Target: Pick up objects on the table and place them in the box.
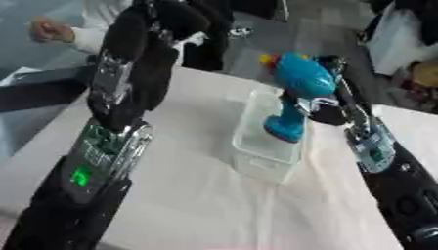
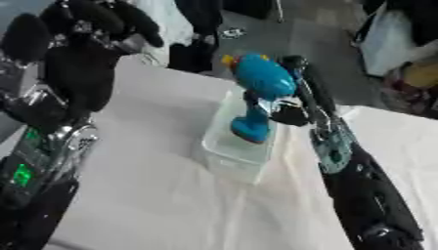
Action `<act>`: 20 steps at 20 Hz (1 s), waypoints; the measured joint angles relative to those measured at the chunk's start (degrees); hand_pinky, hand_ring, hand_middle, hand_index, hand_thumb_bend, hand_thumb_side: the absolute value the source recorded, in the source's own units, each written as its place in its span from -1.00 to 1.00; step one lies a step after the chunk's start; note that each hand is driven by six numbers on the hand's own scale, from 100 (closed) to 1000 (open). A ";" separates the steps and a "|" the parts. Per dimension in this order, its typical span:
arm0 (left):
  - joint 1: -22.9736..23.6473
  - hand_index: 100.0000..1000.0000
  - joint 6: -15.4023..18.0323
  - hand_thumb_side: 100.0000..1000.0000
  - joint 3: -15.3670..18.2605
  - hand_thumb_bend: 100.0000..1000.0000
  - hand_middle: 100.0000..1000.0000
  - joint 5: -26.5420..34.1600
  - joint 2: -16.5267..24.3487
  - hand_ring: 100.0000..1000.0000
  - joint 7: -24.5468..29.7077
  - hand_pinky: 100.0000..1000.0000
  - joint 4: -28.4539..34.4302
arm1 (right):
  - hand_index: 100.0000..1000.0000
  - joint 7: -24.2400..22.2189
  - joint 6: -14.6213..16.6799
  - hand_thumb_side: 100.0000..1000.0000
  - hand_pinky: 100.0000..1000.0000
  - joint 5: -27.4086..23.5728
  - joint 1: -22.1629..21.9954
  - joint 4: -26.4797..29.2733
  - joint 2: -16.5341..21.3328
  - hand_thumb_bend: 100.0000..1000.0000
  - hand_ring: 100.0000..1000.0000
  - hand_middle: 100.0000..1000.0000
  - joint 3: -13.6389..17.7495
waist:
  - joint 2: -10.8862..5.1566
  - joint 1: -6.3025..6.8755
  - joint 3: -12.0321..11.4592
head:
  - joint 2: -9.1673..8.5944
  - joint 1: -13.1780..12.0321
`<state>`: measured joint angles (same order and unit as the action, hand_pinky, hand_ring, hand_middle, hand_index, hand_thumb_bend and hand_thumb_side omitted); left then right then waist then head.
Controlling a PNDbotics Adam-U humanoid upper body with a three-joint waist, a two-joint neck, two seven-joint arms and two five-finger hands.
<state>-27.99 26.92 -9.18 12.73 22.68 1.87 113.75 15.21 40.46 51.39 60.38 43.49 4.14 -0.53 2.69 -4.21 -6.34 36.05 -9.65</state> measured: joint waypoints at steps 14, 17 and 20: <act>0.00 0.24 0.01 0.80 -0.05 -0.61 0.54 0.00 0.00 0.08 0.01 -0.02 0.00 | 0.74 3.76 1.05 0.87 0.02 5.68 -0.46 -1.61 0.40 0.32 0.19 0.77 0.36 | 0.00 -0.01 0.03 | 0.00 -0.44; 0.00 0.24 0.01 0.80 -0.11 -0.61 0.54 0.00 0.00 0.08 0.01 -0.02 0.00 | 0.73 4.57 1.47 0.95 0.04 4.82 -0.49 -1.35 0.84 0.24 0.22 0.77 0.35 | 0.00 -0.01 0.20 | 0.00 -0.45; 0.02 0.24 -0.01 0.80 -0.13 -0.61 0.55 0.00 0.00 0.08 0.03 -0.02 0.00 | 0.73 5.31 1.78 1.00 0.07 2.17 -1.32 0.55 1.29 0.17 0.28 0.78 -0.10 | -0.08 -0.03 0.61 | 0.00 -0.46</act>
<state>-27.97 26.91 -9.30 12.73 22.68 1.90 113.75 20.52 42.24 53.56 59.06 44.04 5.43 -0.63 2.61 -4.25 -5.73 36.05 -10.11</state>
